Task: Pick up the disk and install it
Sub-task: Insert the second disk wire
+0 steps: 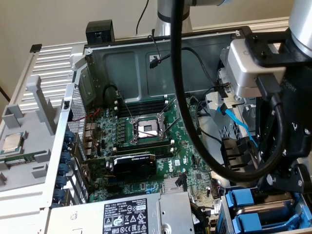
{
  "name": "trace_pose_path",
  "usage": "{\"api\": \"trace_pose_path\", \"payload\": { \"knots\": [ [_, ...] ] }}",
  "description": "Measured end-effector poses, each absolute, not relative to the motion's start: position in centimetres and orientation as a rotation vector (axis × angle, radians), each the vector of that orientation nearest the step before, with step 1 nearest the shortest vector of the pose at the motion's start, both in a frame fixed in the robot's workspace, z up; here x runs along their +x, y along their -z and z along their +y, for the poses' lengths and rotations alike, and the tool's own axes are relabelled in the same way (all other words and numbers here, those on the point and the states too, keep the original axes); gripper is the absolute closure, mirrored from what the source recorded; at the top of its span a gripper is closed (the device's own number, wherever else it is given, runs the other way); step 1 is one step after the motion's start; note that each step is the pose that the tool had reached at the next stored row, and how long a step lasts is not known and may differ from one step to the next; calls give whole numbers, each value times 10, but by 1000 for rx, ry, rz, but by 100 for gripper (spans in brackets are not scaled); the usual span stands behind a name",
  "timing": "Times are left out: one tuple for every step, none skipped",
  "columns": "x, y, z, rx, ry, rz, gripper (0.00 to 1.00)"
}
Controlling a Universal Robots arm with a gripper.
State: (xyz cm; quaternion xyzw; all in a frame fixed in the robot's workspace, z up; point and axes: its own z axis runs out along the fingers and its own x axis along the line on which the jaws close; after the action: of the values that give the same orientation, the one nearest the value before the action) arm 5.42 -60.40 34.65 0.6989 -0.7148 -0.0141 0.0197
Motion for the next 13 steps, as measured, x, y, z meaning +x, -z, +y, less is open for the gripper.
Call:
{"api": "trace_pose_path", "payload": {
  "knots": [
    [54,-346,-604,2169,43,-2218,84],
    [54,-346,-604,2169,43,-2218,84],
    [54,-346,-604,2168,43,-2218,84],
    [54,-346,-604,2168,43,-2218,84],
    [55,-346,-604,2168,43,-2218,84],
    [55,-346,-604,2168,43,-2218,84],
    [55,-346,-604,2169,43,-2218,84],
    [55,-346,-604,2169,43,-2218,84],
    [55,-346,-604,2168,43,-2218,84],
    [55,-346,-604,2168,43,-2218,84],
    [55,-345,-604,2168,44,-2219,84],
    [55,-345,-604,2168,43,-2219,84],
    [55,-345,-604,2168,43,-2219,84]
  ]
}}
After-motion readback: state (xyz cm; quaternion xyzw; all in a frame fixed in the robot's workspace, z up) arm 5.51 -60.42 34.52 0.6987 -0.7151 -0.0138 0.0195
